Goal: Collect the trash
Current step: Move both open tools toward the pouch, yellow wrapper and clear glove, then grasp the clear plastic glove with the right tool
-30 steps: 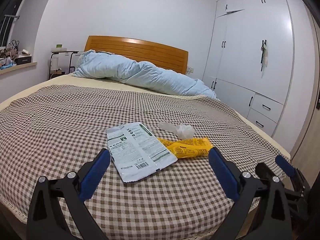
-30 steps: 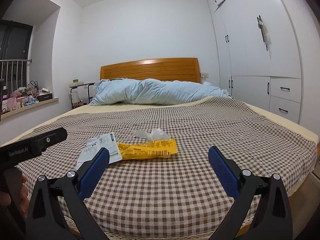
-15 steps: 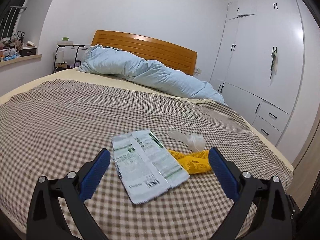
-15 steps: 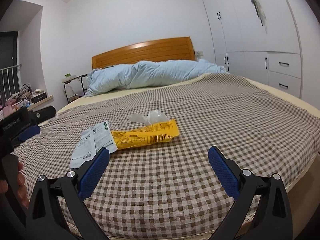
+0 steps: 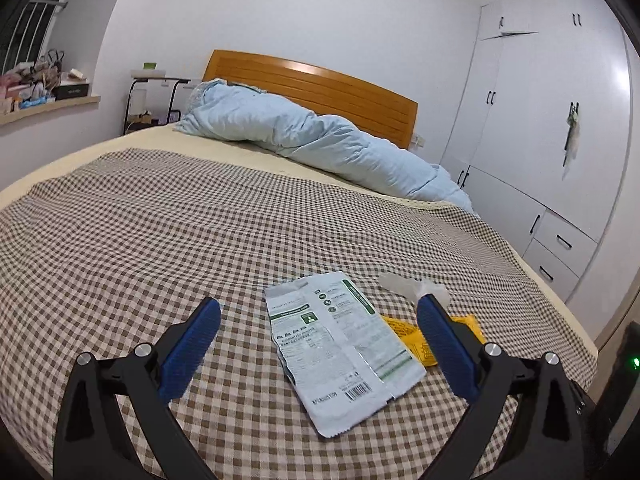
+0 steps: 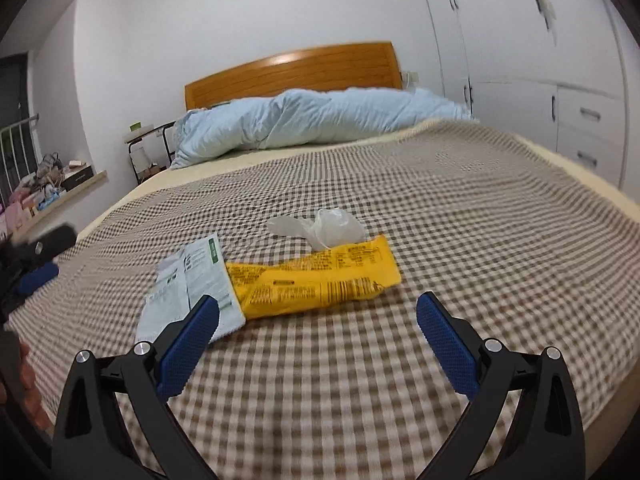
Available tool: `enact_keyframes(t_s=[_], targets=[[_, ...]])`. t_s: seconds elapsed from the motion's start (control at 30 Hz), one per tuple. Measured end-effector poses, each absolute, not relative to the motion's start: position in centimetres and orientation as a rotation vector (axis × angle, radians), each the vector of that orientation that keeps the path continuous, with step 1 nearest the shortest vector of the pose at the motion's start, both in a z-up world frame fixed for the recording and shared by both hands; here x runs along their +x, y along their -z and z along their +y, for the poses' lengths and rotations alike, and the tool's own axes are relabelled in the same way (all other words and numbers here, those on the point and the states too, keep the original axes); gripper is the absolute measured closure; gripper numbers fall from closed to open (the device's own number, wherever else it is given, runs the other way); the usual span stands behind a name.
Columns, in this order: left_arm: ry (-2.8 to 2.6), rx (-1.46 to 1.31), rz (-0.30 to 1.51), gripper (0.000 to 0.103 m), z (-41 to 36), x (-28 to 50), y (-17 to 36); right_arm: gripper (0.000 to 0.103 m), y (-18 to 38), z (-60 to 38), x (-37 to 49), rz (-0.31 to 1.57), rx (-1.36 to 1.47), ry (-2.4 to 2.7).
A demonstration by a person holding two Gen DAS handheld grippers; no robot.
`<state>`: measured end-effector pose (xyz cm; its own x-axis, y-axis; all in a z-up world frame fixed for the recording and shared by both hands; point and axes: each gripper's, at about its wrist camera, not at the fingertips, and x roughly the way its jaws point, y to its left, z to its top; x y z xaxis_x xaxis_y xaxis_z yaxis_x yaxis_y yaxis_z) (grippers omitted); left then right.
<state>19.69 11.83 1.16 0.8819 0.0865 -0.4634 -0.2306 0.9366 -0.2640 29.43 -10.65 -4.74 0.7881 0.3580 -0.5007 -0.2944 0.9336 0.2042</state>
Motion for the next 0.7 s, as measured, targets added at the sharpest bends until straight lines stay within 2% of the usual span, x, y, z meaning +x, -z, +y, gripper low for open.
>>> enact_keyframes(t_s=[0.37,0.7], targets=[[-0.151,-0.349,0.564,0.008,11.5,23.3,1.0,0.008,4.1,-8.6,36.8,0.657,0.072,-0.331],[-0.181,-0.351,0.605,0.008,11.8,25.0,2.7,0.008,6.4,-5.0,43.0,0.745,-0.154,-0.313]])
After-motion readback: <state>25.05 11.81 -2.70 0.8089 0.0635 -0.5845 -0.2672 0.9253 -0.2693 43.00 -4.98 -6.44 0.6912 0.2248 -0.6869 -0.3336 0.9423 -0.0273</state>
